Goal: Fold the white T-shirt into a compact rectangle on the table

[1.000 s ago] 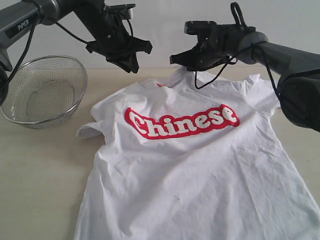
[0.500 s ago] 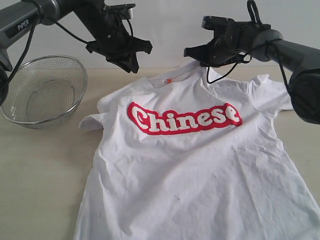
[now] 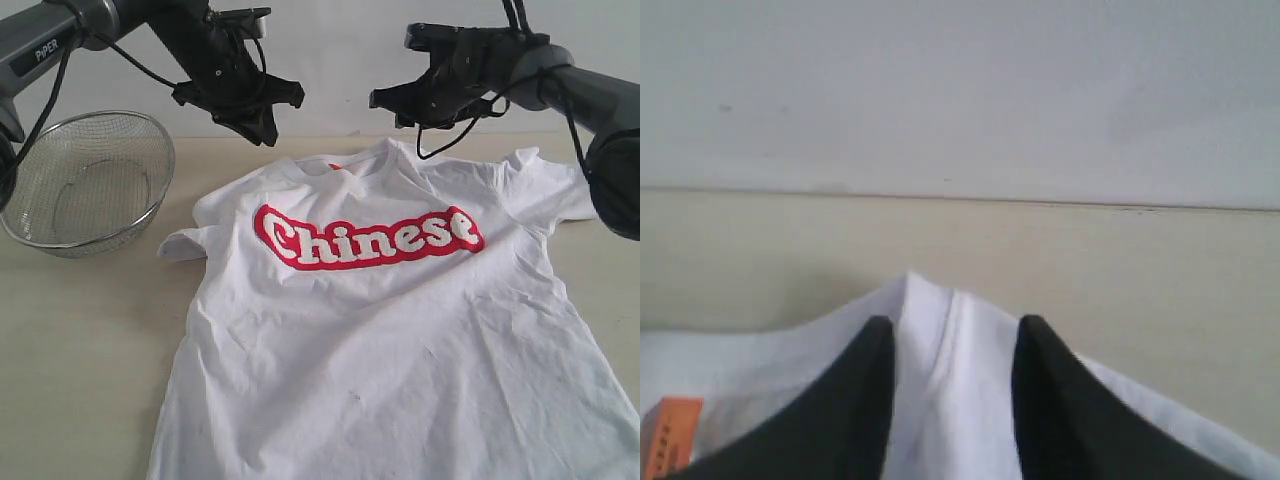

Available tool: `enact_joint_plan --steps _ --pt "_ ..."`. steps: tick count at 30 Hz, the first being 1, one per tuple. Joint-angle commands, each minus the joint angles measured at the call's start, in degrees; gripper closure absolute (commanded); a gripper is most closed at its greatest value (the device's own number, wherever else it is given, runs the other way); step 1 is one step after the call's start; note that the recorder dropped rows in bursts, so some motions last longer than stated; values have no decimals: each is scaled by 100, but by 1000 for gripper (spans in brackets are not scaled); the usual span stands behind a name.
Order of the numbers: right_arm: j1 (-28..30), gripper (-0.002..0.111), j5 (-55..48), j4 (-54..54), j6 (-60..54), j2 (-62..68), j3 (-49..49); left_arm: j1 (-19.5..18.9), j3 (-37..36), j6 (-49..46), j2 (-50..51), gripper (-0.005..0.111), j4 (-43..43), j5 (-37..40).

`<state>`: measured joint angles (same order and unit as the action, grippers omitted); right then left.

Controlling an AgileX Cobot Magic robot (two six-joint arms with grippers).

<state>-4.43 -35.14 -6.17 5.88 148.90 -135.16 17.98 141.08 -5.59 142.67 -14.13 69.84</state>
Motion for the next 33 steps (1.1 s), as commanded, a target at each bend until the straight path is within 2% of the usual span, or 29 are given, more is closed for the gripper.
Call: enact_joint_plan --steps 1,4,6,7,9,11,15,23,33 --pt "-305 108 -815 -985 -1720 -178 -34 -4 14 -90 -27 88 -32 13" --pt "-607 108 -806 -2342 -2973 -178 -34 -4 14 -90 -27 88 -21 13" --pt "-775 105 -455 -2435 -3036 -156 -34 -4 14 -90 -38 88 59 13" --pt "-844 97 -324 -2459 -3120 -156 -34 -4 14 -77 -49 88 59 13" --pt "-923 70 -64 -2483 -3273 -151 -34 -4 14 -67 -101 88 37 13" --pt "-921 57 94 -2483 -3273 -102 -34 -16 14 -67 -130 88 37 13" --pt "-921 62 265 -2498 -3127 39 -34 -39 14 -67 -130 88 121 13" --pt "-921 62 443 -3016 -3311 371 -34 -39 14 -67 -130 88 156 13" --pt "-985 63 408 -3096 -3490 493 -34 -39 14 -67 -130 88 156 13"
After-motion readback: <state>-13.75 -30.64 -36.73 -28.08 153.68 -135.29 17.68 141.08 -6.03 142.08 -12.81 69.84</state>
